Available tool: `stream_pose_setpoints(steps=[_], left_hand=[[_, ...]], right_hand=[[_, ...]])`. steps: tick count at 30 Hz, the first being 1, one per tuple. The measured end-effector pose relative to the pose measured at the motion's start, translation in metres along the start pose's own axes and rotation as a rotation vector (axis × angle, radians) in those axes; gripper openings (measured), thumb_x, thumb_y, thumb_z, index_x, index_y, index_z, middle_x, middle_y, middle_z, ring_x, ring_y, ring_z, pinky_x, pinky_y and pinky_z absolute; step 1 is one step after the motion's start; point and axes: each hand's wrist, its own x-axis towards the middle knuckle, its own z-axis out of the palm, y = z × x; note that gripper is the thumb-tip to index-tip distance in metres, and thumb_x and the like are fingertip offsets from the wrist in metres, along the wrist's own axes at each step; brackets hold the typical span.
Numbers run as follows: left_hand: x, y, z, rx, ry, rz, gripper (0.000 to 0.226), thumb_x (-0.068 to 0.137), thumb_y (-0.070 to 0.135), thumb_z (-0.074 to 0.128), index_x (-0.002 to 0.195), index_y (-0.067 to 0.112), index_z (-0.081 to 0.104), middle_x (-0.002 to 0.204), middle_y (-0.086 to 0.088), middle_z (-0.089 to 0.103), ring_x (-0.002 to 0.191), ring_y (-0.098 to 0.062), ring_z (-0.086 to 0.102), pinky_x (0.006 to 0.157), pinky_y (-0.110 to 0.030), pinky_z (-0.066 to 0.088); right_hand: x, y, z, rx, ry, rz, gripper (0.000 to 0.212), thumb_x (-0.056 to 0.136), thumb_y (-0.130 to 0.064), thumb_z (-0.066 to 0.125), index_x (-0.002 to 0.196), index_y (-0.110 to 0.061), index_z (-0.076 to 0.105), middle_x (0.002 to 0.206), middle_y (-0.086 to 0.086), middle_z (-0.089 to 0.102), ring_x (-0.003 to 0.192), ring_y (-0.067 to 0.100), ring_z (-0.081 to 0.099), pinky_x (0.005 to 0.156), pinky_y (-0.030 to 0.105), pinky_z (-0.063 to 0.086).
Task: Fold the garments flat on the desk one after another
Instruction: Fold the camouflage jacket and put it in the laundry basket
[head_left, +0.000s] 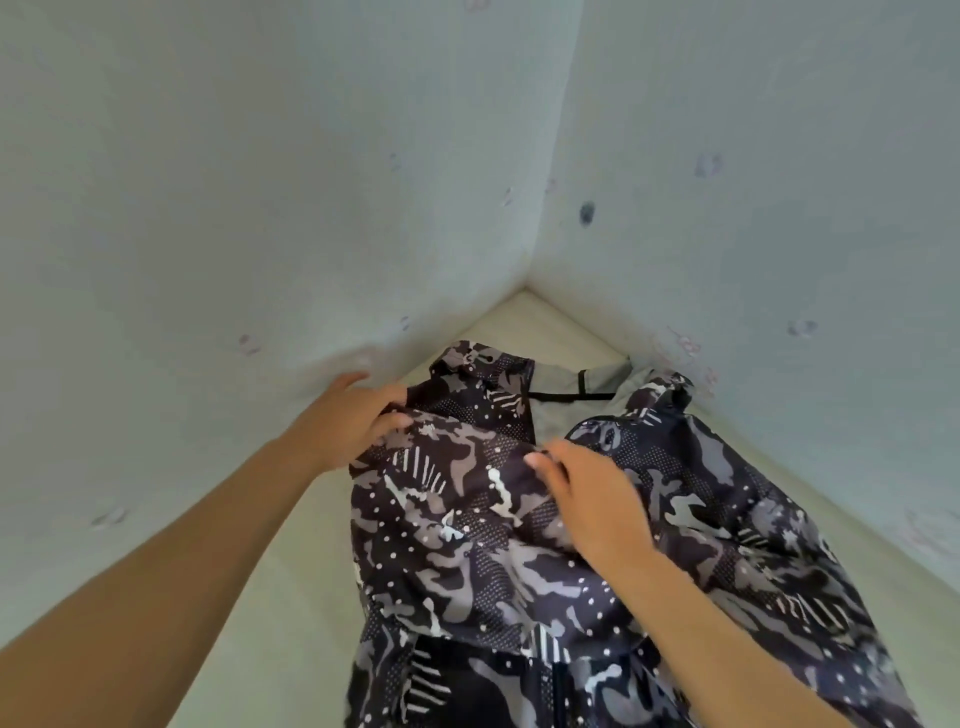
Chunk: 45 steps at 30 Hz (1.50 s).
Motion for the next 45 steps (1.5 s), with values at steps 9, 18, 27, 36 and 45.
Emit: stream_pose_setpoints(steps=[9,18,27,36,45], left_hand=[[0.032,0.06,0.038,0.304,0.165,-0.21,0.047,0.086,0.015,0.062,0.129,0.023,0.045,0.131,-0.006,0.05,0.125,-0.025,0.043,0.113,-0.04,0.025],[-0.02,0.131,0.085,-0.097,0.32,0.125,0.012,0.093,0.015,0.056,0.088,0.018,0.046,0.079,0.008,0.044,0.061,-0.008,0.042,0.056,-0.023,0.04],[-0.037,0.136,0.12,0.077,-0.266,-0.086,0.096,0.067,0.086,0.032,0.141,0.052,-0.019,0.149,0.017,-0.034,0.142,-0.026,-0.029,0.105,-0.073,-0.006],[-0.019,0.157,0.099,0.132,-0.462,-0.195,0.141,0.048,0.079,0.071,0.143,0.045,-0.026,0.151,0.006,-0.039,0.139,-0.035,-0.032,0.104,-0.072,-0.009],[0.04,0.216,0.087,-0.006,-0.052,0.117,0.057,0.088,0.043,0.062,0.139,0.026,0.042,0.136,0.003,0.049,0.129,-0.022,0.038,0.104,-0.039,0.039]], right_hand=[[-0.005,0.071,-0.015,-0.223,-0.255,0.223,0.045,0.094,-0.057,0.042,0.124,-0.025,0.052,0.109,-0.001,0.064,0.101,0.02,0.06,0.082,0.035,0.048],[-0.046,0.117,-0.042,-0.169,-0.279,0.277,0.066,0.078,-0.072,0.054,0.134,-0.038,0.042,0.139,-0.013,0.047,0.13,0.014,0.042,0.108,0.047,0.024],[-0.075,0.183,-0.096,-0.269,-0.535,0.464,0.081,0.074,-0.066,0.066,0.141,-0.028,0.04,0.144,0.001,0.047,0.129,0.024,0.047,0.106,0.043,0.039],[-0.108,0.212,-0.098,-0.157,-0.467,0.551,0.085,0.063,-0.085,0.05,0.129,-0.032,0.042,0.138,0.001,0.05,0.119,0.026,0.052,0.104,0.052,0.039],[-0.125,0.211,-0.136,0.04,-0.673,0.623,0.113,0.053,-0.076,0.073,0.146,-0.027,0.03,0.134,0.003,0.05,0.101,0.015,0.057,0.093,0.036,0.049]])
